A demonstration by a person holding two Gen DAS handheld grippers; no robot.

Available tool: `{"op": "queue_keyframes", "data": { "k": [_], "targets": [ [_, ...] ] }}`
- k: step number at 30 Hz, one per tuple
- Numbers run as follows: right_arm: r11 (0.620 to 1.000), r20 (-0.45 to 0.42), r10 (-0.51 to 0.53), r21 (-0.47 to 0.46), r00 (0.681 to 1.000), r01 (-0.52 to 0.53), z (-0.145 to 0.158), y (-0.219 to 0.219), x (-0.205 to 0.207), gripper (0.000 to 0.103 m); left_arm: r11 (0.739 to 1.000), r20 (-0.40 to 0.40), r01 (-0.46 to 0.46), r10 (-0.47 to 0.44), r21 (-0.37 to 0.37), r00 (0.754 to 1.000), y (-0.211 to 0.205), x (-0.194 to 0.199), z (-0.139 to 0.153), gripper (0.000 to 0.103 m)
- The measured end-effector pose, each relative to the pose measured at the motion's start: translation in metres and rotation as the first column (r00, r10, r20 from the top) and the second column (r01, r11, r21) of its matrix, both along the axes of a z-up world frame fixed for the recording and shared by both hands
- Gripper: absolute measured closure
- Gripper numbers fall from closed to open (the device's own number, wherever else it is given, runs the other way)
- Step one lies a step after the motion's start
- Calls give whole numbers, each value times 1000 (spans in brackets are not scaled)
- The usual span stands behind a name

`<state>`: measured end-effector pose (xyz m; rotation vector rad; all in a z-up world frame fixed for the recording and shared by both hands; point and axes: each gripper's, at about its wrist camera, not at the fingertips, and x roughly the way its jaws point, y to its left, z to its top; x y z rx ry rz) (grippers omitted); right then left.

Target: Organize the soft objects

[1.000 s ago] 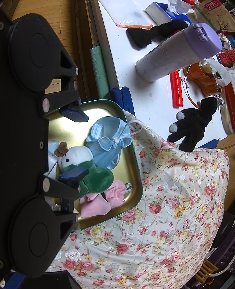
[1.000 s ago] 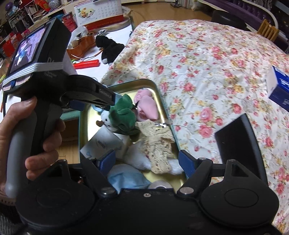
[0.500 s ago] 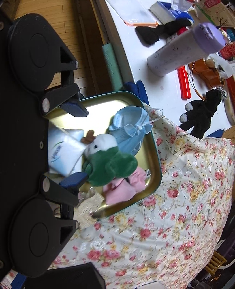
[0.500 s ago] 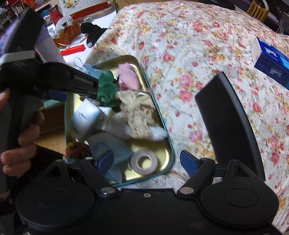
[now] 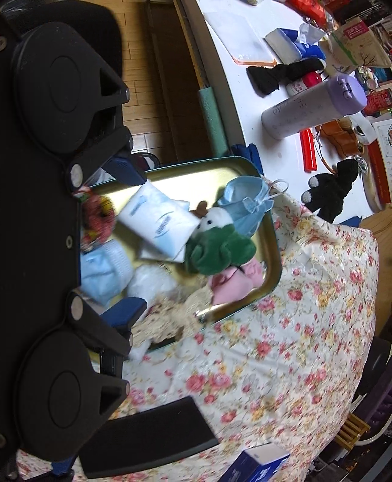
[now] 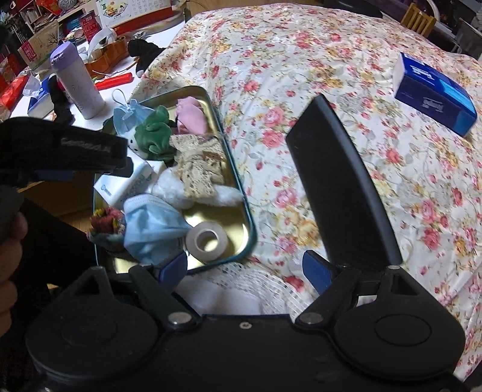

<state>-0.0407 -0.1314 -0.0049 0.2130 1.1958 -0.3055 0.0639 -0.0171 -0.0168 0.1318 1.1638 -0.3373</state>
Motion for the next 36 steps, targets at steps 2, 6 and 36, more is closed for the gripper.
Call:
{"op": "queue_keyframes", "data": {
  "k": [2, 6, 36],
  "targets": [
    [1000, -15, 2, -5, 1000, -2, -1, -2, -5, 20, 1000, -17, 10, -10, -2, 1000, -3, -8, 0, 25],
    [1000, -45, -3, -8, 999, 2, -7, -6, -14, 20, 1000, -55, 19, -19, 2, 998, -7, -21, -1, 25],
    [999, -59, -50, -20, 997, 49, -20, -20, -37, 12, 990, -78, 79, -71, 116, 994, -23, -80, -7, 14]
  ]
}}
